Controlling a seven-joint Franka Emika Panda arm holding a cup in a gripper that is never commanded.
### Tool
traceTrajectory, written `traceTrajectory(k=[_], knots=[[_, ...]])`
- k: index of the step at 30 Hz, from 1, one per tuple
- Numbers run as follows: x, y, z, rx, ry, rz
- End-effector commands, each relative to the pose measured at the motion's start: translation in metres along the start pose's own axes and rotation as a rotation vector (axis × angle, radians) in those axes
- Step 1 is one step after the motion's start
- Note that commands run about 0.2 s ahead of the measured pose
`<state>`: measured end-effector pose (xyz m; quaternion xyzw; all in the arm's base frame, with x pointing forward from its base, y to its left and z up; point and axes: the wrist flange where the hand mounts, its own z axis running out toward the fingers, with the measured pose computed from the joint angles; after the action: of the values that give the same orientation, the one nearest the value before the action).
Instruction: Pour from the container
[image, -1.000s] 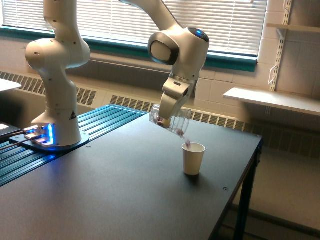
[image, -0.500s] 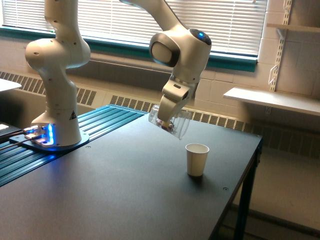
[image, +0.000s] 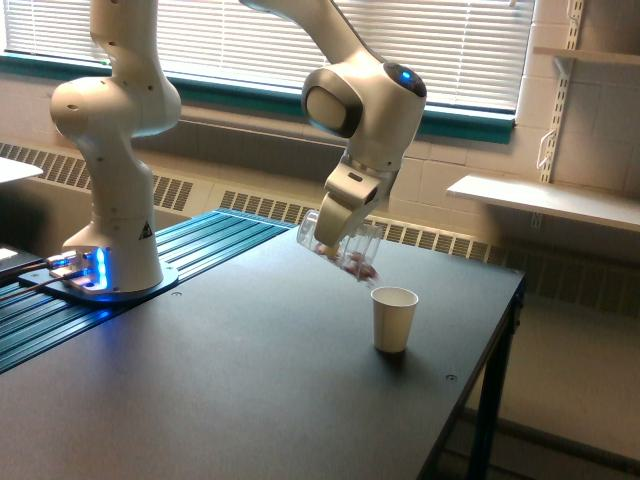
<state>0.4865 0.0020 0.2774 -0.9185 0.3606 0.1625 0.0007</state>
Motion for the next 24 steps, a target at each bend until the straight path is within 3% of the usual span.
traceTrajectory(k=[1, 13, 24], knots=[[0.009, -0.001, -0.010, 0.002, 0.032, 0.029], [0.004, -0.006, -0.001, -0.010, -0.007, 0.042], [0.001, -0.011, -0.003, -0.044, 0.018, 0.039]])
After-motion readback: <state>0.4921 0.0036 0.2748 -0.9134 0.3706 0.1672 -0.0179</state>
